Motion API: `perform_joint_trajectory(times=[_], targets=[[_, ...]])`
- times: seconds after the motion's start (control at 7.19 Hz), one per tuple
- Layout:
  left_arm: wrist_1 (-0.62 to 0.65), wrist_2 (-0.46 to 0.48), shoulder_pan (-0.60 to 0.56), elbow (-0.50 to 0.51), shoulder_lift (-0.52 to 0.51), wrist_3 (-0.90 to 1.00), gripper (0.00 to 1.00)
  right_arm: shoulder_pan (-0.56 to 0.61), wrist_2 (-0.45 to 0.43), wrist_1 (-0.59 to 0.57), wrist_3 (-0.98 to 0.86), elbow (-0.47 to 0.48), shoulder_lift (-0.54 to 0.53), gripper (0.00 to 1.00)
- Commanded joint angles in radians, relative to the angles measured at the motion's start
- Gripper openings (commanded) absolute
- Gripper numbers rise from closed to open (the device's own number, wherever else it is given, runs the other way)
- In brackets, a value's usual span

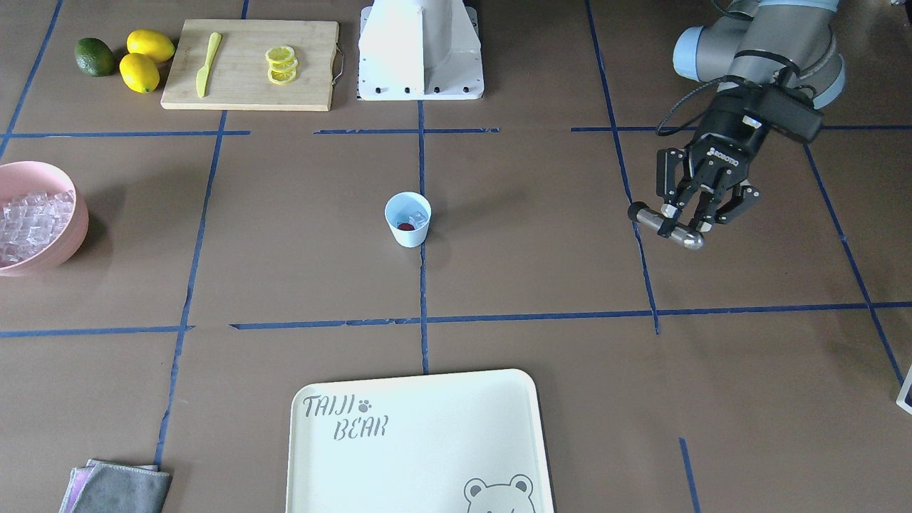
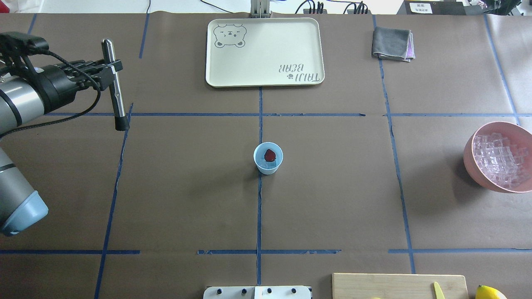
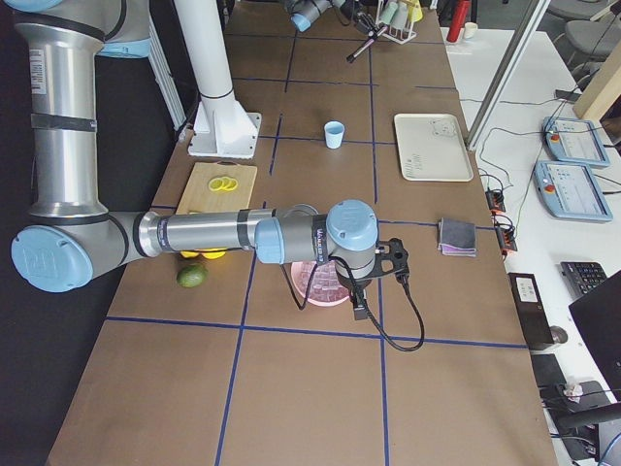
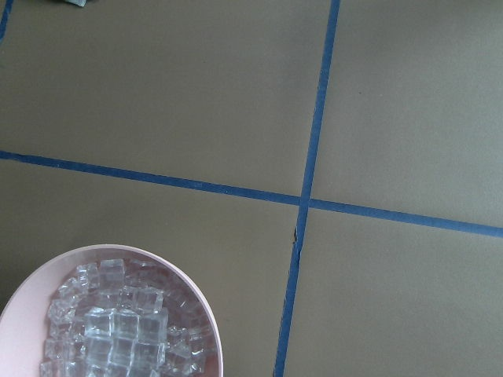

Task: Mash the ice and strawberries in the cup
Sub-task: 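Carry the upright muddler with the left gripper over the cup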

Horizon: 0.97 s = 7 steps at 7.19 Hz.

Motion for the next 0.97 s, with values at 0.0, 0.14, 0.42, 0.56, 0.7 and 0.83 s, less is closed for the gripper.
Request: perform_joint_trajectory(times=[0.0,0.14,0.42,0.56,0.7,0.83], targets=[[-0.179,0.082,0.054,0.002,-0.009,0.104,0.00,-0.001,0.001,-0.001,0.000,-0.001,0.001,0.99],[-0.211,0.132,0.069,0.002,-0.010,0.180,0.00,-0.002,0.001,-0.001,0.000,-0.001,0.002,0.99],[-0.227,0.327,0.194,0.014,-0.051,0.375,0.00,-0.001,0.002,-0.002,0.000,0.000,0.001,0.99],[-0.228,0.400,0.250,0.078,-0.176,0.431,0.00,-0.002,0.004,-0.002,0.000,-0.003,-0.001,0.99],[-0.262,0.443,0.285,0.115,-0.244,0.436,0.00,-0.002,0.004,-0.001,0.000,-0.015,-0.001,0.99],[-0.297,0.444,0.308,0.120,-0.250,0.434,0.00,-0.002,0.004,0.001,0.000,-0.024,0.001,0.99]])
